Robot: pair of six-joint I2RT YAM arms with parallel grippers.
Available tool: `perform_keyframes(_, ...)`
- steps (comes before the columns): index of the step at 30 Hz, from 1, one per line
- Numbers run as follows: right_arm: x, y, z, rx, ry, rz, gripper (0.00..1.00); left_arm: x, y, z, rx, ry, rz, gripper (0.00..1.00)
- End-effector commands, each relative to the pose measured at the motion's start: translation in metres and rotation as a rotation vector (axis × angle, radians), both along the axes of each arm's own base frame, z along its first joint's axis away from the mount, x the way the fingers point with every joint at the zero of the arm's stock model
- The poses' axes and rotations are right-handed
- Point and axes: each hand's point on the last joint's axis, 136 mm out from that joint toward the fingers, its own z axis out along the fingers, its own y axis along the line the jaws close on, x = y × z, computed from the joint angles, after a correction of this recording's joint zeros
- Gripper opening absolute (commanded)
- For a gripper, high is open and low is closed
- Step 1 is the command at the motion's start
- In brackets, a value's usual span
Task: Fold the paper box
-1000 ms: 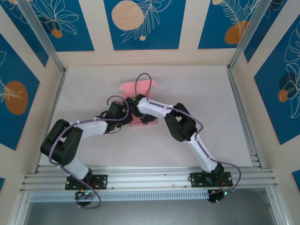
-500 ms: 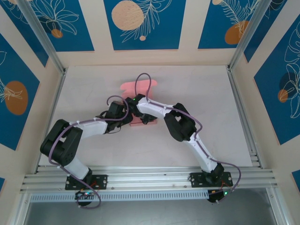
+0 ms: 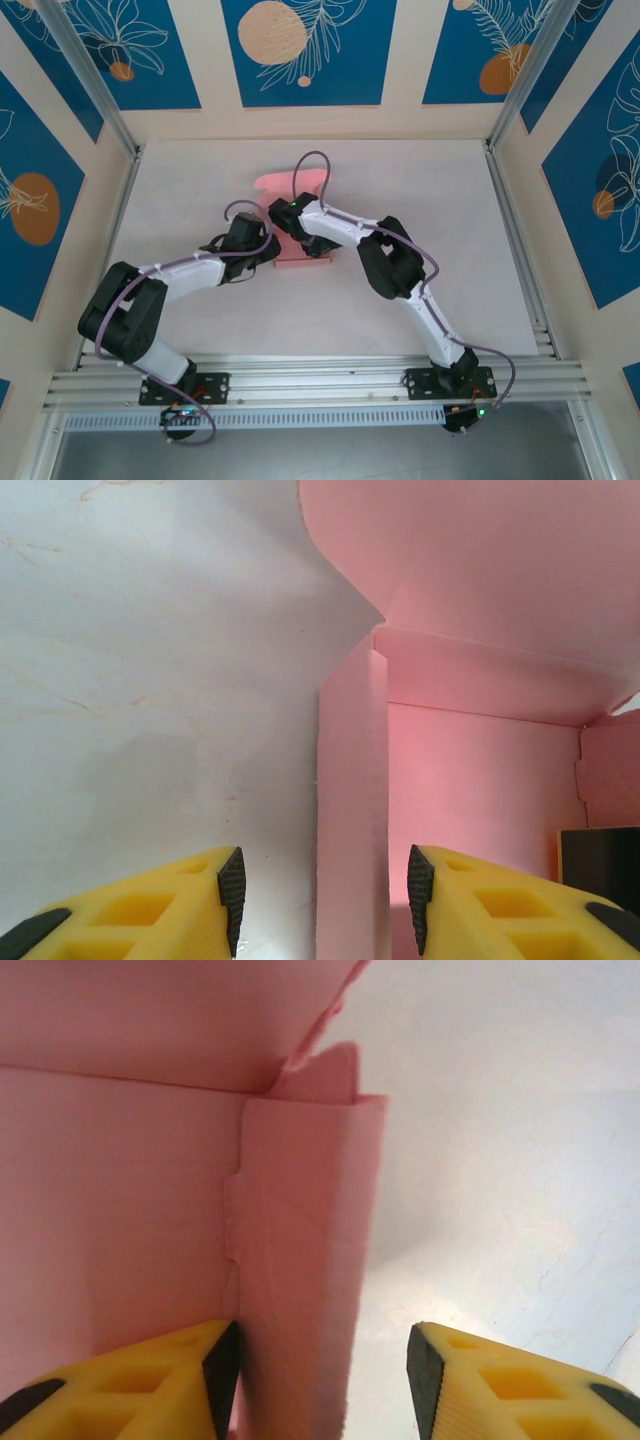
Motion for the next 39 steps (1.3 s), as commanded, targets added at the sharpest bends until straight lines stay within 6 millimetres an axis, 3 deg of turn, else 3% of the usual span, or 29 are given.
perform_keyframes(1,-0.001,0.009,0.018,0.073,-0.014,0.003,0.54,0.004,0.002,0.01,0.017,-0.025,0.005,0.48)
perform_keyframes(9,0.012,0.023,0.042,0.152,-0.09,0.02,0.55,0.006,0.002,0.0,0.036,-0.015,0.001,0.46)
perform_keyframes(18,0.015,0.03,0.045,0.189,-0.104,0.03,0.55,0.003,0.002,-0.011,0.041,0.004,-0.006,0.42)
perform_keyframes(23,0.015,0.038,0.062,0.258,-0.123,0.053,0.55,0.001,0.004,0.002,0.038,-0.027,-0.012,0.59)
perform_keyframes(31,0.008,0.03,0.097,0.3,-0.172,0.085,0.55,-0.021,0.021,0.026,0.043,-0.068,-0.006,0.75)
perform_keyframes(35,0.007,0.017,0.127,0.326,-0.226,0.123,0.55,-0.03,0.032,0.057,0.102,-0.133,-0.076,0.77)
perform_keyframes(39,0.012,0.016,0.156,0.44,-0.257,0.217,0.57,-0.027,0.058,0.094,0.215,-0.203,-0.149,0.8)
